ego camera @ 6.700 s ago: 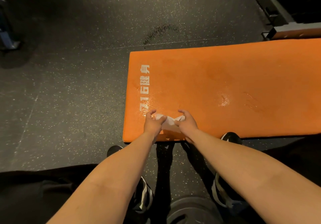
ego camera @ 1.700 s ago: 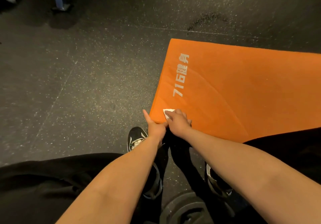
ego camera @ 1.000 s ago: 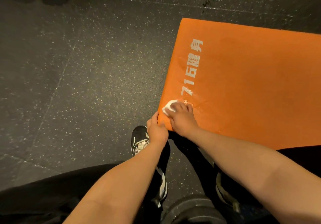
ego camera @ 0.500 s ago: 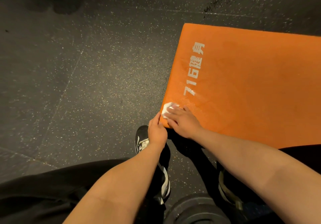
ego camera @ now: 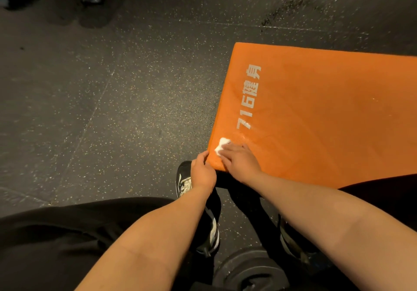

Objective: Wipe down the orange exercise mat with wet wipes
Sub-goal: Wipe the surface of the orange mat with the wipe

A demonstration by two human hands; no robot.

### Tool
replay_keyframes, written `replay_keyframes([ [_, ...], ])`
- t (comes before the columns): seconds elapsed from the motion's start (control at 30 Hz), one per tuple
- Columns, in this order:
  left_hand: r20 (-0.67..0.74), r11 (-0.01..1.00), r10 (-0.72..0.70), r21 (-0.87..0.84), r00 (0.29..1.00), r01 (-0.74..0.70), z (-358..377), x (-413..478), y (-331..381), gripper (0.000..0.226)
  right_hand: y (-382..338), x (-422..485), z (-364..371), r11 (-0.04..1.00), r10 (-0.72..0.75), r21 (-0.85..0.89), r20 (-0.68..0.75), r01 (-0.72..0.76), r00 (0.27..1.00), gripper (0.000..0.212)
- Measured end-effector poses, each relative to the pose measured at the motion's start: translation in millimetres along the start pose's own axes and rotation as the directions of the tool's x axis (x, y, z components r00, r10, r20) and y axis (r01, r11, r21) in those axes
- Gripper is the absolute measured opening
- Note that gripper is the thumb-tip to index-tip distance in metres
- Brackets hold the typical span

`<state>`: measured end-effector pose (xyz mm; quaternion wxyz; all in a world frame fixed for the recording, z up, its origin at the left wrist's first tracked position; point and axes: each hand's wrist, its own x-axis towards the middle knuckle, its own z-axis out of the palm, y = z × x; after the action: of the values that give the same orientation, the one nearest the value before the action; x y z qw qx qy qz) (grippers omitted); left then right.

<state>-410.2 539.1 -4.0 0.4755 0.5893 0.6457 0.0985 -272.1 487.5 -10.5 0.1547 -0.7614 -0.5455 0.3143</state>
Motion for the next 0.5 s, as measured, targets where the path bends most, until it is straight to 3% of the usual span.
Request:
replay_keyframes([
  [0.07, -0.012, 0.999, -0.001, 0.044, 1.0, 0.001, 1.3, -1.2, 5.5, 0.045, 4.2, -5.8, 0.9, 0.991, 0.131, 0.016, -0.083, -0.13, 0.988, 0.038],
  [0.13, -0.006, 0.995, 0.013, 0.102, 1.0, -0.012, 3.1, -2.0, 9.0, 0.048, -2.5, -12.0, 6.3, 0.986, 0.164, -0.003, -0.115, -0.165, 0.98, 0.039],
  [0.23, 0.005, 0.992, 0.014, 0.122, 1.0, -0.014, 3.1, -3.2, 6.1, 0.05, -20.7, -17.4, 8.7, 0.996, 0.092, 0.018, -0.105, -0.091, 0.99, 0.038],
  [0.37, 0.071, 0.989, 0.015, 0.147, 0.997, -0.025, 2.8, -0.7, 4.5, 0.049, -15.2, -19.8, 5.7, 0.995, -0.086, -0.051, 0.028, 0.088, 0.996, 0.038],
  [0.43, 0.131, 0.97, 0.045, 0.231, 0.99, -0.074, 4.9, 2.1, 6.3, 0.051, -0.6, -22.7, -1.5, 0.995, 0.007, -0.102, -0.021, -0.01, 1.0, 0.037],
  [0.5, 0.185, 0.943, 0.057, 0.314, 0.981, -0.114, 8.5, 4.3, 10.6, 0.054, 16.3, -27.8, -10.1, 0.963, 0.233, -0.109, -0.139, -0.248, 0.963, 0.04],
])
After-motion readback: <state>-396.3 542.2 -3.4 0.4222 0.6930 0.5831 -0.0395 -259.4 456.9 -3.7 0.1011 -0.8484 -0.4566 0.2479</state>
